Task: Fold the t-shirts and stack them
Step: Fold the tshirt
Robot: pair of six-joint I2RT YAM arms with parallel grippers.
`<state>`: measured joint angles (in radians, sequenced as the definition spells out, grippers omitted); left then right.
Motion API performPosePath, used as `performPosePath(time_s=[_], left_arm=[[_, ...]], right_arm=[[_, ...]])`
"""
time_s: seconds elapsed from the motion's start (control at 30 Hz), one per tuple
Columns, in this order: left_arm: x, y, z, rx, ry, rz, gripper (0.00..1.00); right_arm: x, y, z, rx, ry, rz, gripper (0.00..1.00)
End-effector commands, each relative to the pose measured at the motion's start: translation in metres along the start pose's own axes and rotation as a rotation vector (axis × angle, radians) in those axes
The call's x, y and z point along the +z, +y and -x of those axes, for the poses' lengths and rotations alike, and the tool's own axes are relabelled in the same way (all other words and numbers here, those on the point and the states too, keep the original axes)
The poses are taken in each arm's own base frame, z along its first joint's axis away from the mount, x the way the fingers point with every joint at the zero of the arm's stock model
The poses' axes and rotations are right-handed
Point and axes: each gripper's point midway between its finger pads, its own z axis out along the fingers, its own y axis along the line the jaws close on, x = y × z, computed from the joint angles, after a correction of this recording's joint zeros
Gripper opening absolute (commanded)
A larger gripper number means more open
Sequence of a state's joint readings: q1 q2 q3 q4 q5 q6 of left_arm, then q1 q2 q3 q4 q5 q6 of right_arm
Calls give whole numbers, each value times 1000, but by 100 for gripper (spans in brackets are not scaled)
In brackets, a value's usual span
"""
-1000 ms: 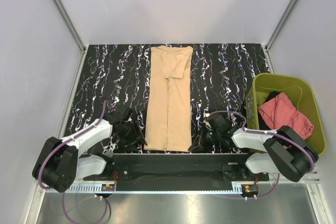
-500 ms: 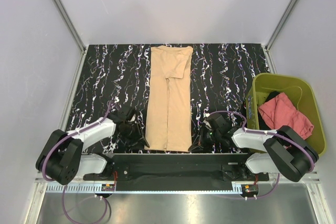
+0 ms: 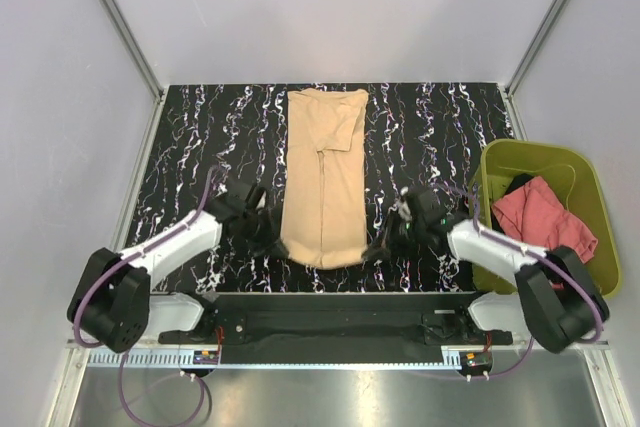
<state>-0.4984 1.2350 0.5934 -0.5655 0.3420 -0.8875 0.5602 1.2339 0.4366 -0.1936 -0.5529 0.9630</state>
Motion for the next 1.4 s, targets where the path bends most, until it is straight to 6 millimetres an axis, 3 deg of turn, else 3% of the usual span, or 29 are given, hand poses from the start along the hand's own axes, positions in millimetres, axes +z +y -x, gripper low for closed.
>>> performPosePath(time_s=[0.0,0.03,0.07,0.13,0.17,0.2,0.23,0.3,0.33,0.37,0.4,0.53,0.73,1.1,1.17,1.2,1.27,1.3,1.37], left_arm=[[-22,-52,63,64,-201,-64,0],[-23,-58,73,72,-215,-62,0],[-31,-76,90,82,-248,-86,0],[-22,-79,112,70,-236,-59,0],[-30,-97,131,80,-267,-87,0],[-19,-94,144,56,-246,-65,0],[-29,-112,162,74,-277,-97,0],[-17,-112,185,49,-258,-88,0],[-26,-127,202,62,-286,-118,0],[-24,-129,210,58,-282,-117,0],[-23,-133,227,51,-289,-126,0],[-20,-130,259,23,-297,-120,0],[-8,-126,287,4,-277,-141,0],[10,-117,305,7,-263,-128,1],[6,-116,312,10,-284,-125,2],[5,-112,320,28,-308,-106,7],[-7,-107,338,40,-377,-71,22],[-12,-105,343,54,-395,-64,30],[-30,-101,355,45,-443,-56,37]], right_arm=[[-20,47,58,-72,-69,56,0],[-23,52,73,-68,-75,63,0],[-23,53,81,-94,-65,47,0],[-19,72,113,-119,-72,41,0],[-20,71,126,-125,-79,24,0],[-15,80,146,-127,-85,21,0],[-14,81,157,-123,-86,17,0],[-14,85,190,-115,-103,8,0],[-14,86,199,-110,-107,4,0],[-14,86,206,-104,-102,-1,0],[-13,88,225,-96,-117,5,0],[-10,93,257,-84,-113,26,0],[1,95,283,-85,-93,40,0],[9,87,311,-67,-98,50,1],[11,87,319,-74,-106,53,6],[12,90,329,-80,-115,66,16],[5,99,346,-92,-140,90,30],[3,92,355,-81,-152,83,35],[-8,92,367,-75,-181,69,41]])
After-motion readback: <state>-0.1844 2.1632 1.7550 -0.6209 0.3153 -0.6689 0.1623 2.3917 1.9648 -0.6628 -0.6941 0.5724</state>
